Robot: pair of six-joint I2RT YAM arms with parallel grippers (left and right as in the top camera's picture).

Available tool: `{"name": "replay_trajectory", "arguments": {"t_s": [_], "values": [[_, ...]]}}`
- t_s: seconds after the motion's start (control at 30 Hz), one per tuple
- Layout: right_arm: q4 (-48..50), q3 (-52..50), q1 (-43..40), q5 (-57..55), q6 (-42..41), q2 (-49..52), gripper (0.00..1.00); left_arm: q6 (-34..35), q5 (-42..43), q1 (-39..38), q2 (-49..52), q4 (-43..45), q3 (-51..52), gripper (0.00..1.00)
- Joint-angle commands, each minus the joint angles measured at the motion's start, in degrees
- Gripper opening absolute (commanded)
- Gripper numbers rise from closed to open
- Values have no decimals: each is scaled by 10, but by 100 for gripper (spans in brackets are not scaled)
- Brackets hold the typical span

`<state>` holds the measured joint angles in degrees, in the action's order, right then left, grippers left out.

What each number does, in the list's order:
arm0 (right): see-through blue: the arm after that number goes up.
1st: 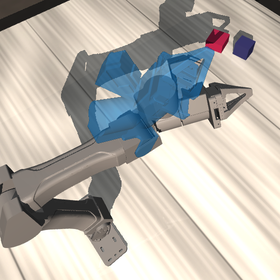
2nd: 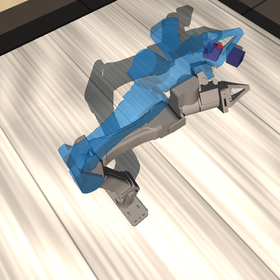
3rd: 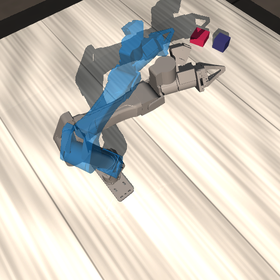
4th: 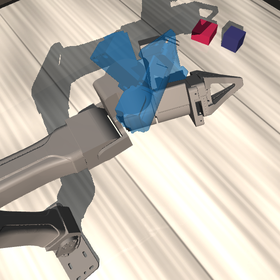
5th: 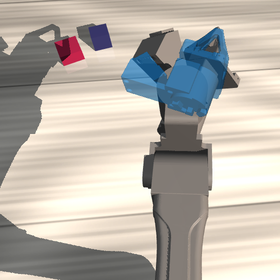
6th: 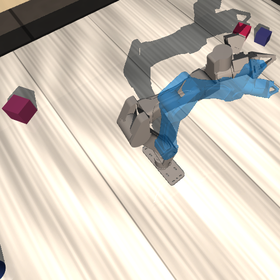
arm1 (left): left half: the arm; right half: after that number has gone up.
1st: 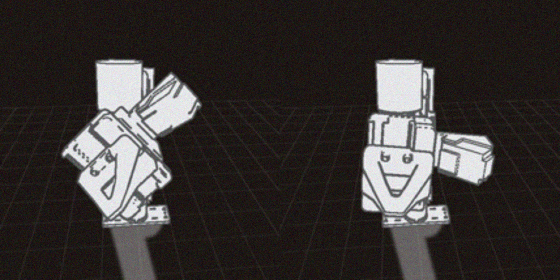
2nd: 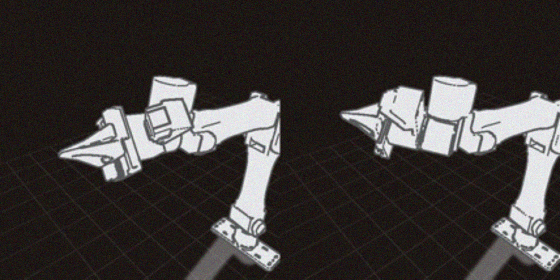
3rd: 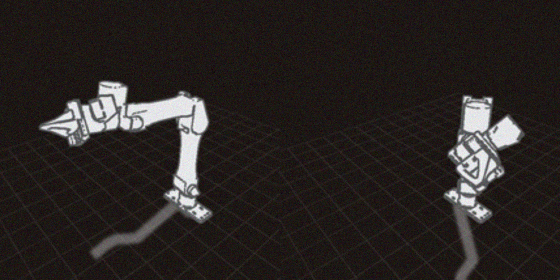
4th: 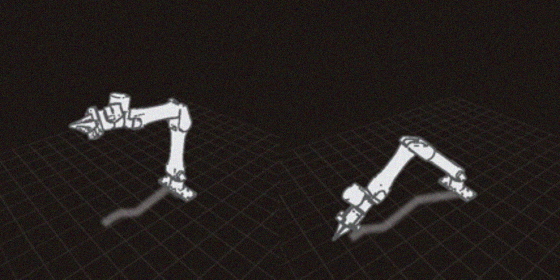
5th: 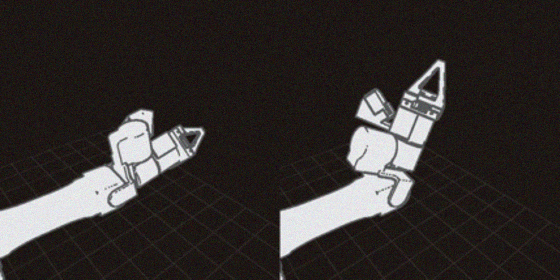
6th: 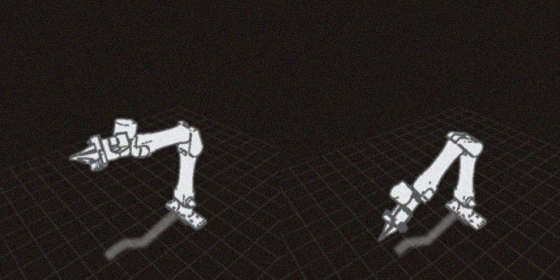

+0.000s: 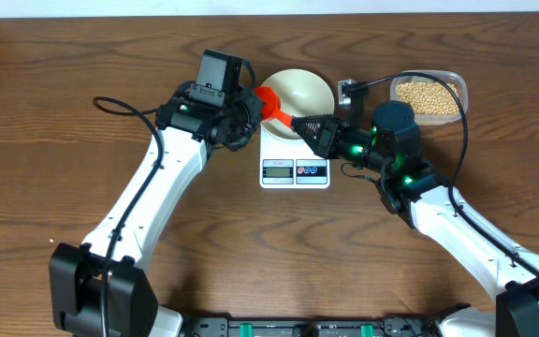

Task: Scoop item into bowl and weigh 50g on scale
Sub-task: 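Close the right gripper on the red scoop handle, then open the left gripper and carry the scoop right toward the bean tub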

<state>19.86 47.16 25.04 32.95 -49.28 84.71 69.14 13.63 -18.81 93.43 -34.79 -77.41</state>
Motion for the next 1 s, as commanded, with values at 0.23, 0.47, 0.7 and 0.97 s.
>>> {"name": "replay_trajectory", "arguments": {"t_s": [0.23,0.47,0.7,0.97], "values": [[3,11,9,-12,-11,4,10,-5,7,1,3,-8,-2,8],[3,11,11,-14,-11,4,5,-5,7,1,3,-9,-2,7],[3,11,11,-13,-10,4,1,-5,7,1,3,-10,-2,8],[2,11,7,-23,-2,4,1,-5,7,1,3,-10,-2,29]]}}
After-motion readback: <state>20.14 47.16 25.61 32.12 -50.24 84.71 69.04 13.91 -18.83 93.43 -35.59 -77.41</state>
